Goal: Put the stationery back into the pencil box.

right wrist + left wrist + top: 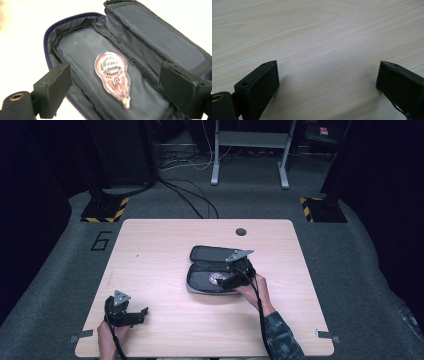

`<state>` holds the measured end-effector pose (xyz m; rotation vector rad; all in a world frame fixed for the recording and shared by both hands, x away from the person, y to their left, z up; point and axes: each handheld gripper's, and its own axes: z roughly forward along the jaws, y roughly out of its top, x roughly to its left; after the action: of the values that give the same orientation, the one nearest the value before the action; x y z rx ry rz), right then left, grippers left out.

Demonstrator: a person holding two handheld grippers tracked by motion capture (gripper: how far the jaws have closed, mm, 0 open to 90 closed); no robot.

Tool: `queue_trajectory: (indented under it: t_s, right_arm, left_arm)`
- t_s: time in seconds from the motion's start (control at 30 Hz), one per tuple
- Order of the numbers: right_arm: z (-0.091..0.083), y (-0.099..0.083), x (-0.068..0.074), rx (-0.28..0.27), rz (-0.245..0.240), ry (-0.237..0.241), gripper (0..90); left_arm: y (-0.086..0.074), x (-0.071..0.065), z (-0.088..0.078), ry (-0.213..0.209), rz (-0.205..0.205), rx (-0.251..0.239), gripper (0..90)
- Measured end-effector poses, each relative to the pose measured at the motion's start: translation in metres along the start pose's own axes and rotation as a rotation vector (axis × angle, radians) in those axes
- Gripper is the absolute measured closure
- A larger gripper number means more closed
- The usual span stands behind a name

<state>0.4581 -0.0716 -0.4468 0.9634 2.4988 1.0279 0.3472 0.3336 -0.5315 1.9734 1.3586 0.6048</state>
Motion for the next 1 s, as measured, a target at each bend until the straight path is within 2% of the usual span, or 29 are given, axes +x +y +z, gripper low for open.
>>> queue_trajectory:
  t_s: [0.03,0.07,0.1,0.17,0.47,0.63,0.73,0.83,0.9,1.0]
  right_arm:
    - [-0.005,-0.002,0.002,-0.004,0.017,-0.013,11.1]
    - [-0.005,-0.002,0.002,-0.004,0.017,-0.013,11.1]
    - [-0.008,-0.004,0.0,-0.011,-0.003,-0.012,11.0]
    - [-0.022,-0.01,0.0,-0.026,0.008,-0.031,10.6]
    - [-0.051,-0.034,-0.005,-0.057,0.03,-0.093,9.9]
    - [-0.07,-0.058,-0.013,-0.064,0.054,-0.139,9.2]
    - [-0.075,-0.068,-0.016,-0.065,0.071,-0.154,8.9]
    - [-0.082,-0.089,-0.022,-0.06,0.11,-0.192,8.1]
    - [-0.084,-0.093,-0.023,-0.06,0.122,-0.201,7.9]
    - [-0.09,-0.117,-0.032,-0.052,0.162,-0.236,4.4]
  left_arm:
    - [0.0,0.0,0.0,0.0,0.0,-0.001,4.5]
    - [0.0,0.0,0.0,0.0,0.0,-0.001,4.5]
    - [0.0,0.0,0.0,-0.001,0.0,0.001,4.5]
    - [0.0,0.0,0.0,0.0,0.0,0.0,4.5]
    - [0.0,0.0,0.0,0.0,0.0,0.0,4.5]
    - [0.0,0.0,0.0,0.0,0.0,0.0,4.5]
    - [0.0,0.0,0.0,0.0,0.0,0.0,4.5]
    - [0.0,0.0,0.0,0.0,0.0,0.0,4.5]
    - [0.0,0.0,0.0,0.0,0.0,-0.001,4.5]
    - [0.0,0.0,0.0,0.002,-0.001,-0.003,4.5]
